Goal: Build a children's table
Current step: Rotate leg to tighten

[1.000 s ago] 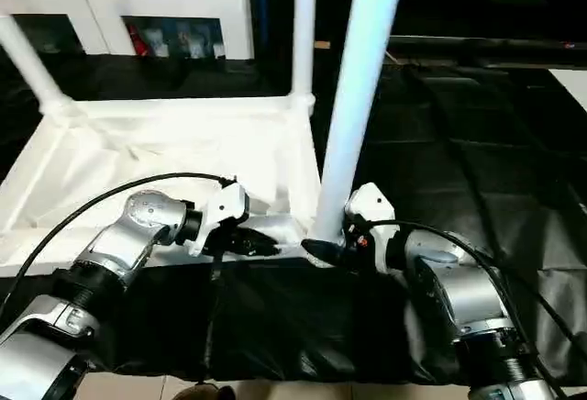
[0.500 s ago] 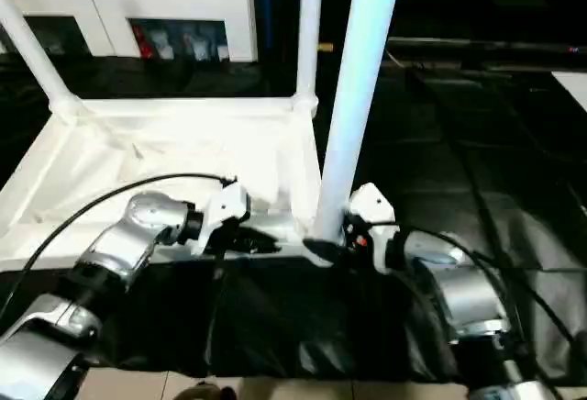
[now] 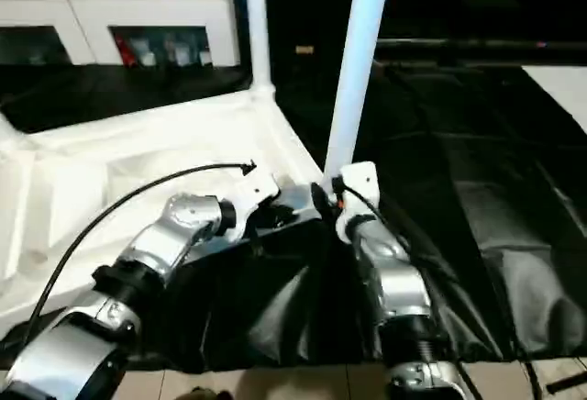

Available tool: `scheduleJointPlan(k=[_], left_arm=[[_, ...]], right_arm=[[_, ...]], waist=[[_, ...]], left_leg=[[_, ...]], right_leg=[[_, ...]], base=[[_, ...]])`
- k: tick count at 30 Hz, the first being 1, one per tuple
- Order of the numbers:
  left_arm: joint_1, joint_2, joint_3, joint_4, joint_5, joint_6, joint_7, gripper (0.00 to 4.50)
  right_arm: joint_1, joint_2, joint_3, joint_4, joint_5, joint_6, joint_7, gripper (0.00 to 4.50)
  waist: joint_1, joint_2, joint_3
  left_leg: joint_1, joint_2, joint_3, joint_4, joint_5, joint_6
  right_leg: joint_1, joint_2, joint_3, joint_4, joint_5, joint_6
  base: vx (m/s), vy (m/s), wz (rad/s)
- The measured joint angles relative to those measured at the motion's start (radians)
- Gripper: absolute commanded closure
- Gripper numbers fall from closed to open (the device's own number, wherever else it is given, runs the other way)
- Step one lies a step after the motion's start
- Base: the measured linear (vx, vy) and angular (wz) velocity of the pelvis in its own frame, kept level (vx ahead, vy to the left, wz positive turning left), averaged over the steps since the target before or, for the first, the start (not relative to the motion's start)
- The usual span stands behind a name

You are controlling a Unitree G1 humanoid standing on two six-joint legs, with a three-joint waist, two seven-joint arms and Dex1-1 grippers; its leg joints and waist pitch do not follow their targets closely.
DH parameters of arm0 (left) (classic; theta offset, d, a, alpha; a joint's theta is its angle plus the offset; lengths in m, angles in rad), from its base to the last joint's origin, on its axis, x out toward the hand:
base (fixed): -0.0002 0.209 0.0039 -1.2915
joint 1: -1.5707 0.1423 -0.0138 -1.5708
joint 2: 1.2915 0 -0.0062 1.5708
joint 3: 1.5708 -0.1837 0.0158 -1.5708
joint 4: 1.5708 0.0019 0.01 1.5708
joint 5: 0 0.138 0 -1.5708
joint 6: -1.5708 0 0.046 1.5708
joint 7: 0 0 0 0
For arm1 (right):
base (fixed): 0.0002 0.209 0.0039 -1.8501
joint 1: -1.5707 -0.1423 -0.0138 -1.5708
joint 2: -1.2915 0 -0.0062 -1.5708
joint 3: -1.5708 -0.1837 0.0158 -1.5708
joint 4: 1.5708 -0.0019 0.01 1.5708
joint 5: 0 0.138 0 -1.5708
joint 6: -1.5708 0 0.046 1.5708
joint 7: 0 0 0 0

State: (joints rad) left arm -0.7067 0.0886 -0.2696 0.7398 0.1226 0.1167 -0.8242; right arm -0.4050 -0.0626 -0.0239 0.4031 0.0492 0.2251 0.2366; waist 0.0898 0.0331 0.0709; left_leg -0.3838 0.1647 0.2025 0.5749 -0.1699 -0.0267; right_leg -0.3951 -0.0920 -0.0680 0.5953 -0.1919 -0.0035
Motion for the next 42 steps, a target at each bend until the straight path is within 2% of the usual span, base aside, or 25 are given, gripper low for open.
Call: scheduleJointPlan(k=[3, 6, 7, 11, 13, 17, 23, 25, 28, 30, 32, 39, 42], left_arm=[[0.000, 0.003, 0.000, -0.006, 0.000, 0.000, -0.015, 4.50], [0.000, 0.014, 0.000, -0.011, -0.003, -0.007, -0.043, 4.50], [0.001, 0.022, -0.002, -0.013, -0.009, -0.013, -0.062, 4.50], [0.018, 0.072, -0.004, -0.037, -0.045, -0.038, -0.177, 4.50], [0.028, 0.092, -0.005, -0.048, -0.054, -0.055, -0.226, 4.50], [0.033, 0.132, -0.023, -0.060, -0.074, -0.079, -0.340, 4.50], [0.034, 0.169, -0.038, -0.061, -0.091, -0.096, -0.442, 4.50], [0.034, 0.175, -0.042, -0.061, -0.093, -0.098, -0.465, 4.50], [0.034, 0.184, -0.046, -0.061, -0.099, -0.098, -0.502, 4.50], [0.034, 0.187, -0.048, -0.061, -0.099, -0.098, -0.510, 4.50], [0.034, 0.190, -0.048, -0.061, -0.099, -0.099, -0.520, 4.50], [0.037, 0.191, -0.047, -0.061, -0.103, -0.098, -0.516, 4.50], [0.039, 0.181, -0.030, -0.059, -0.093, -0.090, -0.452, 4.50]], right_arm=[[0.002, 0.000, 0.000, -0.003, 0.000, -0.006, 0.019, 1.07], [0.014, -0.023, 0.005, -0.026, 0.002, 0.003, 0.075, 0.68], [0.020, -0.045, 0.020, -0.043, 0.002, 0.009, 0.109, 0.62], [0.061, -0.157, 0.083, -0.113, 0.023, 0.016, 0.292, 0.62], [0.065, -0.185, 0.099, -0.128, 0.031, 0.019, 0.356, 0.62], [0.104, -0.286, 0.134, -0.187, 0.068, 0.014, 0.543, 0.62], [0.124, -0.375, 0.165, -0.236, 0.113, 0.041, 0.714, 0.62], [0.126, -0.396, 0.172, -0.249, 0.121, 0.056, 0.755, 0.87], [0.134, -0.425, 0.184, -0.275, 0.134, 0.075, 0.797, 0.98], [0.134, -0.430, 0.189, -0.280, 0.134, 0.079, 0.807, 1.30], [0.134, -0.431, 0.190, -0.281, 0.134, 0.079, 0.814, 1.34], [0.137, -0.421, 0.188, -0.281, 0.132, 0.079, 0.803, 1.75], [0.136, -0.372, 0.168, -0.264, 0.112, 0.074, 0.715, 1.79]], waist=[[0.000, 0.002, 0.001], [0.000, 0.003, 0.001], [0.000, 0.003, 0.001], [0.002, 0.004, 0.001], [0.004, 0.005, 0.001], [0.022, 0.008, 0.003], [0.029, 0.008, 0.003], [0.030, 0.008, 0.003], [0.035, 0.008, 0.003], [0.037, 0.008, 0.003], [0.038, 0.008, 0.003], [0.037, 0.008, 0.003], [0.029, 0.007, 0.003]], left_leg=[[0.000, 0.000, 0.000, 0.000, 0.000, 0.000], [-0.001, 0.000, 0.000, -0.001, 0.000, 0.000], [-0.001, 0.000, 0.000, -0.002, 0.000, 0.000], [-0.003, 0.001, 0.000, -0.003, 0.000, 0.000], [-0.004, 0.002, 0.000, -0.004, 0.000, 0.000], [-0.005, 0.002, 0.000, -0.004, 0.000, 0.000], [-0.005, 0.002, 0.000, -0.002, 0.000, 0.000], [-0.005, 0.002, 0.000, -0.002, 0.000, 0.000], [-0.005, 0.002, 0.000, -0.002, 0.000, 0.000], [-0.005, 0.002, 0.000, -0.002, 0.000, 0.000], [-0.005, 0.002, 0.000, -0.002, 0.000, 0.000], [-0.004, 0.002, 0.000, -0.002, 0.000, 0.000], [-0.003, 0.002, 0.000, -0.002, 0.000, 0.000]], right_leg=[[0.000, 0.000, 0.000, -0.001, 0.005, -0.002], [-0.001, 0.000, 0.000, -0.001, 0.007, -0.003], [-0.001, 0.000, 0.000, -0.001, 0.007, -0.003], [-0.004, 0.001, -0.001, -0.001, 0.006, 0.000], [-0.005, 0.002, -0.001, -0.001, 0.005, 0.001], [-0.005, 0.002, -0.001, -0.002, 0.004, 0.000], [-0.004, 0.001, -0.001, -0.001, 0.004, 0.000], [-0.004, 0.001, -0.001, 0.000, 0.004, 0.000], [-0.004, 0.001, -0.001, 0.000, 0.004, 0.000], [-0.004, 0.001, -0.001, 0.000, 0.004, 0.000], [-0.004, 0.001, -0.001, 0.000, 0.004, 0.000], [-0.003, 0.001, -0.001, 0.000, 0.004, 0.000], [-0.003, 0.001, -0.001, 0.001, 0.004, -0.001]], base=[[0.000, 0.000, 0.00], [0.000, 0.000, 0.00], [0.000, 0.000, 0.00], [0.000, 0.000, 0.00], [0.000, 0.000, 0.00], [0.000, 0.000, 0.00], [0.000, 0.000, 0.00], [0.000, 0.000, 0.00], [0.000, 0.000, 0.00], [0.000, 0.000, 0.00], [0.000, 0.000, 0.00], [0.000, 0.000, 0.00], [0.000, 0.000, 0.00]])
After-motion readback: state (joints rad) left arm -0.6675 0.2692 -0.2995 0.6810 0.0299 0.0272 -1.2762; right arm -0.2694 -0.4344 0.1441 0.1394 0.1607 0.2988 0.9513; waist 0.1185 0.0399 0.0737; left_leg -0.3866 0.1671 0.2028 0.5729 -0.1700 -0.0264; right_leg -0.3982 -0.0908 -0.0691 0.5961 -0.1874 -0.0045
